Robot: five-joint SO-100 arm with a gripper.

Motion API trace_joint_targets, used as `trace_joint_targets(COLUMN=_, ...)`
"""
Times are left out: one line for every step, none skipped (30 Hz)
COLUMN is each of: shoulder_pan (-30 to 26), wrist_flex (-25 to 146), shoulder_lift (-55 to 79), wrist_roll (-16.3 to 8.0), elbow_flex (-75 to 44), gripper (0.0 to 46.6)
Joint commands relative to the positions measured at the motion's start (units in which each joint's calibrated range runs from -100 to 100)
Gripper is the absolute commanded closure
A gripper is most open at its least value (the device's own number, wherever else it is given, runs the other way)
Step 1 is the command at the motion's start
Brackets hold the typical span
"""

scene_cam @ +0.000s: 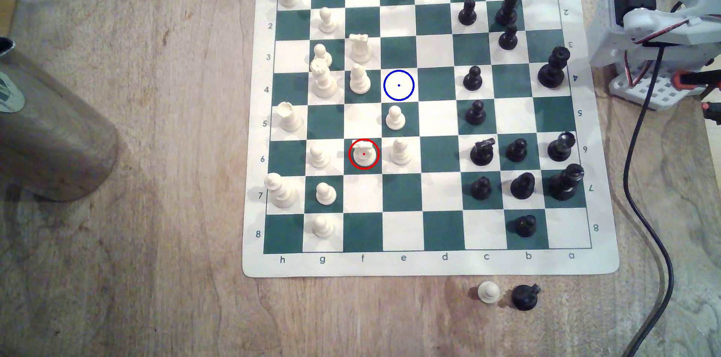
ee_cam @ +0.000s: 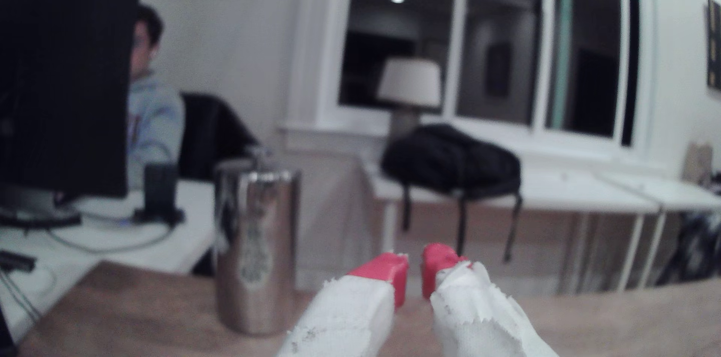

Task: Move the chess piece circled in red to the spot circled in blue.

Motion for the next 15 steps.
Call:
trace_joint_targets(shoulder_pan=-4.2, wrist_flex=7.0, shoulder_lift=4.4, wrist_roll=-1.0, elbow_flex=-7.0, gripper=43.4)
trace_joint_targets(shoulder_pan=-7.8, wrist_flex=11.0, shoulder_lift=8.6, wrist_roll=-3.4, elbow_flex=-10.6, gripper=43.1)
trace_joint_targets(shoulder_pan=-9.1, wrist_flex=13.2, shoulder_lift=11.0, wrist_roll=-4.3, elbow_flex=-12.3, gripper=42.6)
trace_joint_targets(shoulder_pan=-10.5, wrist_flex=13.7, shoulder_lift=12.8, wrist_roll=-5.3, elbow_flex=-13.0, gripper=42.0)
trace_joint_targets(shoulder_pan=-12.2, wrist_flex=13.7, shoulder_lift=14.2, wrist_roll=-5.8, elbow_flex=-13.1, gripper=41.0)
trace_joint_targets(shoulder_pan=-14.2, wrist_flex=13.6, shoulder_lift=17.5, wrist_roll=-6.9, elbow_flex=-13.5, gripper=39.5)
trace_joint_targets(shoulder_pan=-15.4, wrist_flex=13.5, shoulder_lift=19.1, wrist_roll=-7.4, elbow_flex=-13.8, gripper=38.6)
trace_joint_targets(shoulder_pan=-16.5, wrist_flex=13.5, shoulder_lift=20.8, wrist_roll=-8.0, elbow_flex=-14.2, gripper=37.6)
trace_joint_targets(shoulder_pan=-17.7, wrist_flex=13.5, shoulder_lift=22.6, wrist_roll=-8.5, elbow_flex=-14.6, gripper=37.1)
trace_joint_targets(shoulder_pan=-19.6, wrist_flex=13.4, shoulder_lift=26.7, wrist_roll=-9.3, elbow_flex=-15.8, gripper=36.5)
trace_joint_targets(shoulder_pan=-20.3, wrist_flex=13.3, shoulder_lift=29.0, wrist_roll=-9.5, elbow_flex=-16.6, gripper=36.5)
trace_joint_targets(shoulder_pan=-20.6, wrist_flex=13.0, shoulder_lift=31.1, wrist_roll=-9.8, elbow_flex=-17.4, gripper=36.6)
trace_joint_targets(shoulder_pan=-20.9, wrist_flex=12.6, shoulder_lift=32.8, wrist_roll=-9.9, elbow_flex=-17.9, gripper=36.6)
trace_joint_targets(shoulder_pan=-21.1, wrist_flex=11.9, shoulder_lift=34.6, wrist_roll=-10.1, elbow_flex=-18.4, gripper=36.6)
trace_joint_targets(shoulder_pan=-21.4, wrist_flex=10.1, shoulder_lift=38.3, wrist_roll=-10.2, elbow_flex=-19.1, gripper=36.6)
